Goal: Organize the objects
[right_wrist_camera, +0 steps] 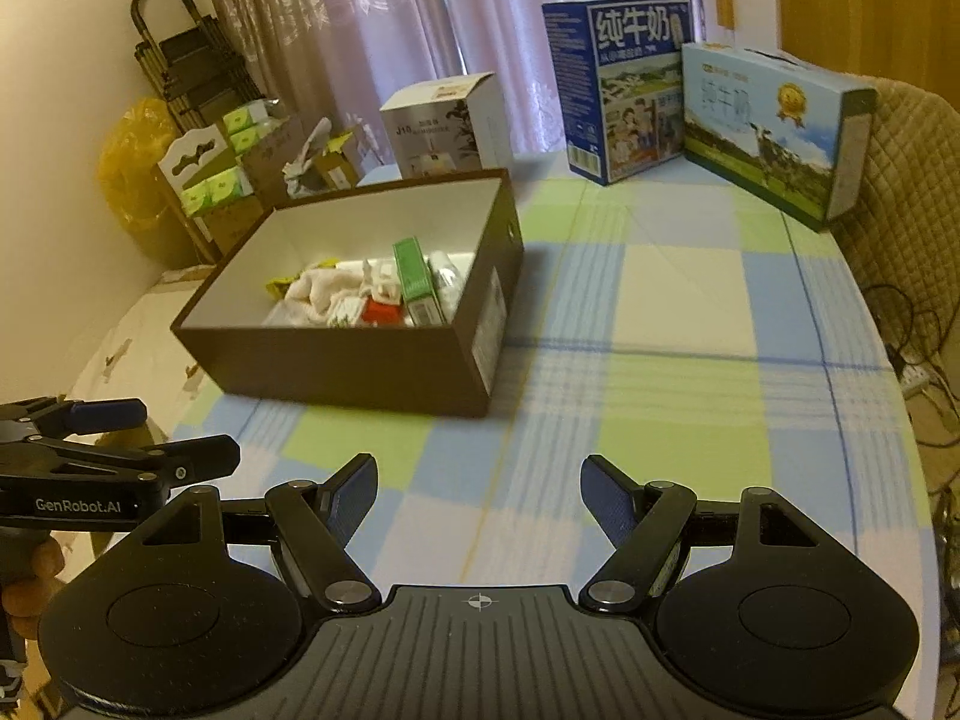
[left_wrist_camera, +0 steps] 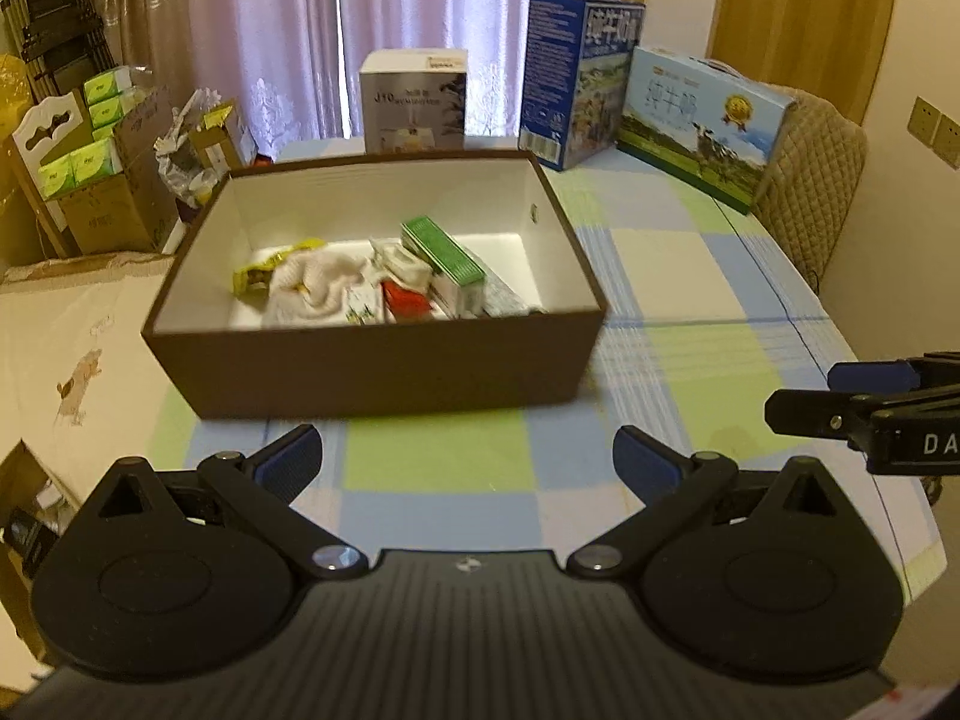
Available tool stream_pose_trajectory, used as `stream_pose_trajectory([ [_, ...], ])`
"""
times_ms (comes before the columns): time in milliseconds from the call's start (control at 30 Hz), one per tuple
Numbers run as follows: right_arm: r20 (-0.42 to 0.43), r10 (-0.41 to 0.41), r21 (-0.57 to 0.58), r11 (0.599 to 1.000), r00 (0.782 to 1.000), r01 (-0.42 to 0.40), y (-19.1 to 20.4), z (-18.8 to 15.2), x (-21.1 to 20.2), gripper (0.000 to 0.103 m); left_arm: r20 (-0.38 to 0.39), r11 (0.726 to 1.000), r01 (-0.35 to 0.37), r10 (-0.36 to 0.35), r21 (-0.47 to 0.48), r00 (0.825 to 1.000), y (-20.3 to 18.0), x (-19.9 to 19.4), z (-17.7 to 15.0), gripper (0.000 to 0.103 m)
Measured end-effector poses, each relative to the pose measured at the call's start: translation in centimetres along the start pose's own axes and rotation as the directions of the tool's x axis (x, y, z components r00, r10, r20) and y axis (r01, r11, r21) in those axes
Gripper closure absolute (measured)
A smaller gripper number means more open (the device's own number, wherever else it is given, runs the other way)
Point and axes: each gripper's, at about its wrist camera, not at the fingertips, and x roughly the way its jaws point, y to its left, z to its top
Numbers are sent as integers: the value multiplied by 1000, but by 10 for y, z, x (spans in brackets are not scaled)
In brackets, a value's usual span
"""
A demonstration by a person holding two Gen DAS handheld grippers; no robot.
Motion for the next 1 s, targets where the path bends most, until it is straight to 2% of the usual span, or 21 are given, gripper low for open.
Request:
stream_pose_trajectory([
  [200, -27, 3, 9, 1000, 1000, -3, -11, -29, -22, 31, -20, 1000, 11, -11, -12, 1000, -28, -19, -23, 1],
  [467, -23, 12, 6, 1000, 1000, -12, -18, -51, -46, 31, -34, 1000, 16, -16, -4, 999, -57, -39, -48, 1],
  [1000, -31, 18, -6, 1000, 999, -18, -25, -73, -64, 31, -38, 1000, 6, -7, -15, 999, -76, -58, -74, 1],
])
